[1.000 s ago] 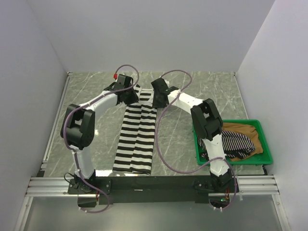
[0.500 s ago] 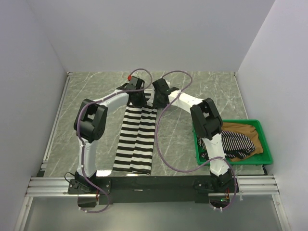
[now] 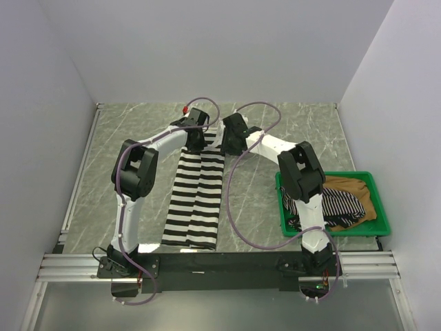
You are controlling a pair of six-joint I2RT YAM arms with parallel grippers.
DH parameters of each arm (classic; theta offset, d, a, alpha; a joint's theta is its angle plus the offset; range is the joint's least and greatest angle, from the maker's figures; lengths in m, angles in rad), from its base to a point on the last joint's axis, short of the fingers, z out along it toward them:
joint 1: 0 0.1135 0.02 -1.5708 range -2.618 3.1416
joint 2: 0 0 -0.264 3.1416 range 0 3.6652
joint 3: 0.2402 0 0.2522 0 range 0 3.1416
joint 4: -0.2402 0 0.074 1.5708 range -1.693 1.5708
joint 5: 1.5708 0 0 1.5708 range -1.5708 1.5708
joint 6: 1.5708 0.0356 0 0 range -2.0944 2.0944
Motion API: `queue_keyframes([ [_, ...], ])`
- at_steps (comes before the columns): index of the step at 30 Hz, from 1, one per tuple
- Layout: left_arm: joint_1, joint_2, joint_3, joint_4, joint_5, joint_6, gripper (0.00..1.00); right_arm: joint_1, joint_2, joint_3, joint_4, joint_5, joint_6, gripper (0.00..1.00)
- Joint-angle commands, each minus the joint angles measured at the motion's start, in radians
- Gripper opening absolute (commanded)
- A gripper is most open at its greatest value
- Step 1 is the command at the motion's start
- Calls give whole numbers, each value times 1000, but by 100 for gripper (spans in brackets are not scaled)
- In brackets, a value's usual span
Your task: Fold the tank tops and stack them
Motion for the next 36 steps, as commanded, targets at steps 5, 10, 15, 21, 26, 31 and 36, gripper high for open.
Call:
queue_keyframes([
  [5,1,17,66,-10,-34,24,2,-8,-26,37,-7,6,0,45],
  [10,1,56,107,-27,-25,19,2,-9,55,117,-43,-6,-4,43],
  [15,1,106,124,-30,-26,1,1,-18,120,226,-106,6,-6,40],
  [21,8,202,248,-55,-52,-25,1,-78,50,178,-15,-32,-7,55],
  [26,34,297,383,-47,-55,-119,0,-129,-27,175,0,-64,-27,64],
  [31,74,345,457,26,-20,-267,1,-146,-104,158,-14,-73,-38,65],
  [36,108,368,492,150,41,-320,9,-147,-171,68,2,-129,-32,65],
])
